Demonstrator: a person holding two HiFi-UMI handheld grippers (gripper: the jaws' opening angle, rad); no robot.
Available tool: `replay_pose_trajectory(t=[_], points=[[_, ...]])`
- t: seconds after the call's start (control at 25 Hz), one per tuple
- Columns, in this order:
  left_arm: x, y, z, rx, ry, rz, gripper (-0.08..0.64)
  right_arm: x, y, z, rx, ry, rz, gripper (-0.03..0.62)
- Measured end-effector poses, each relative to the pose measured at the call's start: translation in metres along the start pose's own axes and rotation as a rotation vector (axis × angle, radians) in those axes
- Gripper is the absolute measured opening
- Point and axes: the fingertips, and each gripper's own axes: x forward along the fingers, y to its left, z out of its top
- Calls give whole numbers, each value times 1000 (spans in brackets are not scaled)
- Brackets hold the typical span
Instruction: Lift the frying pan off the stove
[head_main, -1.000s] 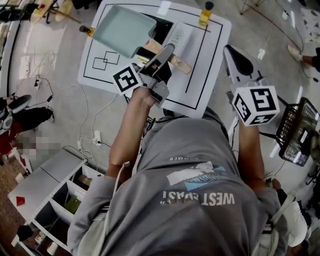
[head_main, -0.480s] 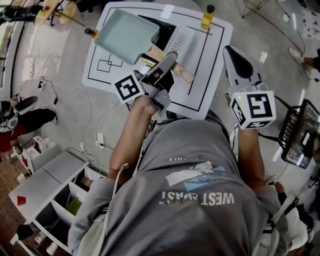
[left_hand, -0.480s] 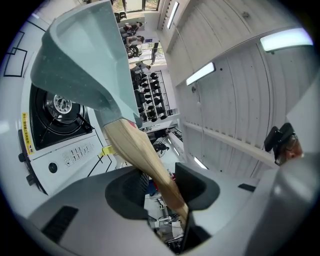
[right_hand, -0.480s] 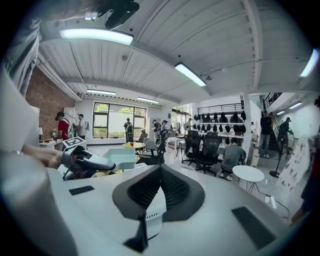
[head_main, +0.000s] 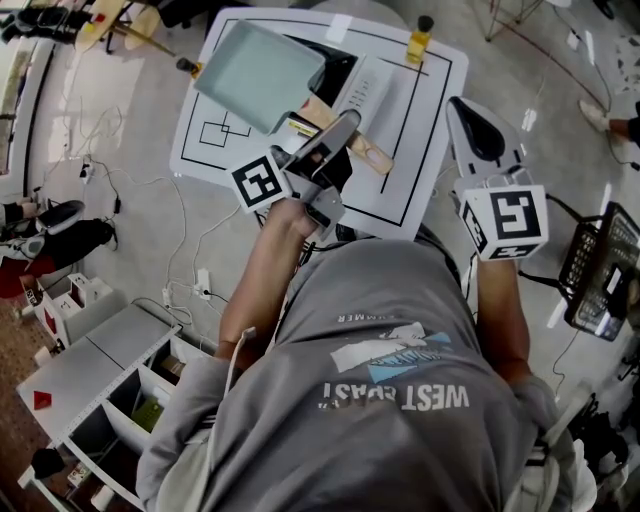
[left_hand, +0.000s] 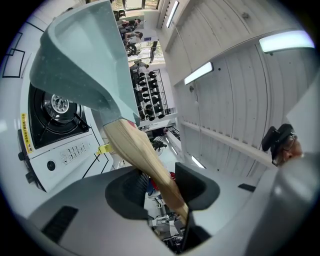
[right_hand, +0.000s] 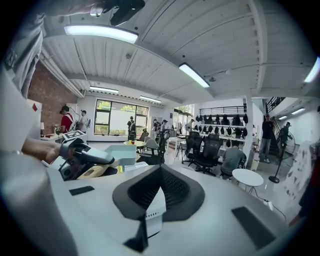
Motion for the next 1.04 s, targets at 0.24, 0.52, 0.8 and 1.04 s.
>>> replay_pose_trajectory(t=[0.24, 0.52, 0.8, 1.04], points=[[-2, -3, 2, 10, 5, -4, 157, 3, 5, 1, -35, 10, 9, 8], [-3, -1, 2, 5, 17, -4, 158, 4, 6, -1, -28, 16, 2, 8], [-1, 5, -3, -7, 40, -1, 158, 4, 6, -4, -26, 24, 4, 8], [0, 6, -7, -6, 60, 0, 158, 4, 7, -6, -26, 26, 11, 8]])
